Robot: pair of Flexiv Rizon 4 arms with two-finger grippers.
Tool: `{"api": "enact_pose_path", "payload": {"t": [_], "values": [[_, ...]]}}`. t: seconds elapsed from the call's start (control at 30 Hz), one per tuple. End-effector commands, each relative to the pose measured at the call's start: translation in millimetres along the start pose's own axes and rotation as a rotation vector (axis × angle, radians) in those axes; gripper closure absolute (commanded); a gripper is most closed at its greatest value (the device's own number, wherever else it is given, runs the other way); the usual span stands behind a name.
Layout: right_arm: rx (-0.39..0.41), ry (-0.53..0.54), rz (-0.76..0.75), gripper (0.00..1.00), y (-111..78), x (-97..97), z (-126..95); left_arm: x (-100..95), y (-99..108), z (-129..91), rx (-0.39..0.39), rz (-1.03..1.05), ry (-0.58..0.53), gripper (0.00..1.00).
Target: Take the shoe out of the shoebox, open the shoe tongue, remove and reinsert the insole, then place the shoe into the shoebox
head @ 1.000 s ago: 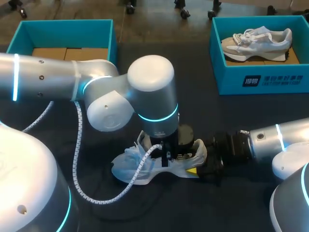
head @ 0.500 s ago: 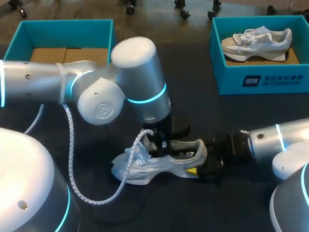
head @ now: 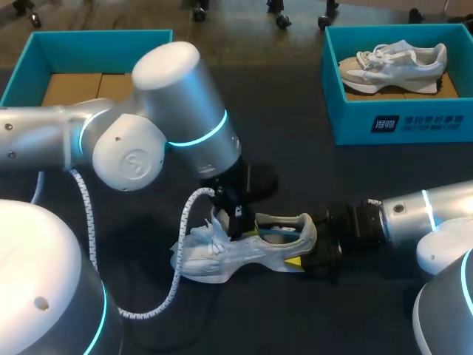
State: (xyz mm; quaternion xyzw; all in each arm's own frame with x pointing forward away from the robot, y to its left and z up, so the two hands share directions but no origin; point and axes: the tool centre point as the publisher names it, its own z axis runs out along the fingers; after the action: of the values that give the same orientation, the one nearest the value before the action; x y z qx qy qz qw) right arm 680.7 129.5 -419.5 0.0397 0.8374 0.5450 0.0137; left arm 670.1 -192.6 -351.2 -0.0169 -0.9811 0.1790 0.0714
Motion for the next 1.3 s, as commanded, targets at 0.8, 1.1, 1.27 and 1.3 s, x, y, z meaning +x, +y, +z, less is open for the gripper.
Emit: {"api": "enact_pose_path", "payload": {"t": [0.8, 1.1, 1.27, 1.3], "values": [[0.003, -0.002, 0.000, 1.00, -0.5, -0.2, 2, 2.8, -12, -20, 0.095, -0.053, -0.124, 1.00], [0.003, -0.002, 0.000, 1.00, -0.5, -0.2, 2, -2.4, -31, -15, 0.097, -0.048, -0.164, 1.00], [0.003, -0.002, 0.000, 1.00, -0.5, -0.2, 2, -3.8, -42, -11, 0.078, -0.027, -0.204, 1.00], [0.003, -0.002, 0.000, 1.00, -0.5, -0.2, 2, -4.4, -43, -9, 0.074, -0.026, -0.220, 1.00]]}}
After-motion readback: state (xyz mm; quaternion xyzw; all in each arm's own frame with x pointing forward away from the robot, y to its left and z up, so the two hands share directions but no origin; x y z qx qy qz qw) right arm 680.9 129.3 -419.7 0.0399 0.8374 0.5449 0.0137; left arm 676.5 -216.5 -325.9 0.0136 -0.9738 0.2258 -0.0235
